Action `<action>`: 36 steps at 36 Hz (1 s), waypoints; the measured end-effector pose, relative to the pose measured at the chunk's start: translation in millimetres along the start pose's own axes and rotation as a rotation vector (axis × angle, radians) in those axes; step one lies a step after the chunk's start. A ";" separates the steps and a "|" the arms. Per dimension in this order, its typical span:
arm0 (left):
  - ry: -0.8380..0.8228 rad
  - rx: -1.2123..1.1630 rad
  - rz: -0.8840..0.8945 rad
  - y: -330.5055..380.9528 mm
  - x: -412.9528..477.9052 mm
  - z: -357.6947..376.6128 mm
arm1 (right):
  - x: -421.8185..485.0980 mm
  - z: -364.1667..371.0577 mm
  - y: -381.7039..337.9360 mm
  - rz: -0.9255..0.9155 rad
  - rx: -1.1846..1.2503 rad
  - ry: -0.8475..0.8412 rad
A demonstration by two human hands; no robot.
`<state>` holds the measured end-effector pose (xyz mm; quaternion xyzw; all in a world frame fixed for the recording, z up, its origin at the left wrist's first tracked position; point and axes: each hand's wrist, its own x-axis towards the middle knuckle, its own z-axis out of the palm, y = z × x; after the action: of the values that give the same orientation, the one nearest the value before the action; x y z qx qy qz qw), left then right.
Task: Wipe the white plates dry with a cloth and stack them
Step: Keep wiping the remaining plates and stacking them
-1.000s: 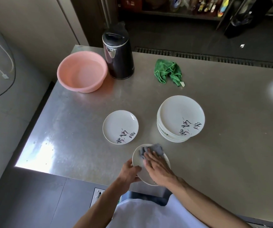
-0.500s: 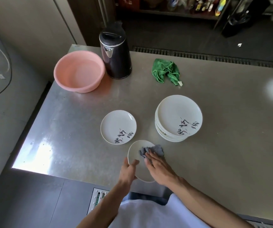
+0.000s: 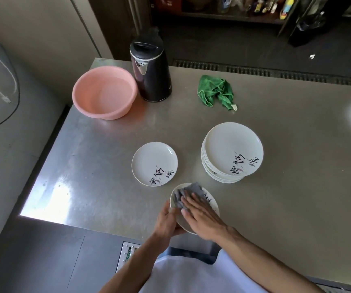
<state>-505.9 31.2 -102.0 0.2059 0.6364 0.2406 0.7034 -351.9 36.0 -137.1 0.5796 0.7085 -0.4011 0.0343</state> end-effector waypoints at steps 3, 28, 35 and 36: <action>0.005 -0.005 -0.008 -0.4 -0.7 -0.6 | 1.1 -7.9 6.1 0.070 -0.054 0.012; -0.137 -0.032 0.047 39.3 10.4 5.6 | -53.0 -76.8 -4.5 -0.260 0.139 0.419; -0.084 0.483 0.536 41.0 12.8 -10.7 | -49.2 -110.6 7.3 -0.047 0.452 0.378; -0.100 0.513 0.558 40.9 15.5 -12.4 | -48.9 -112.3 8.5 -0.047 0.477 0.373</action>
<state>-520.2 73.0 -91.3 0.5521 0.5605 0.2454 0.5664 -282.0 65.5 -40.6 0.6184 0.6015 -0.4435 -0.2430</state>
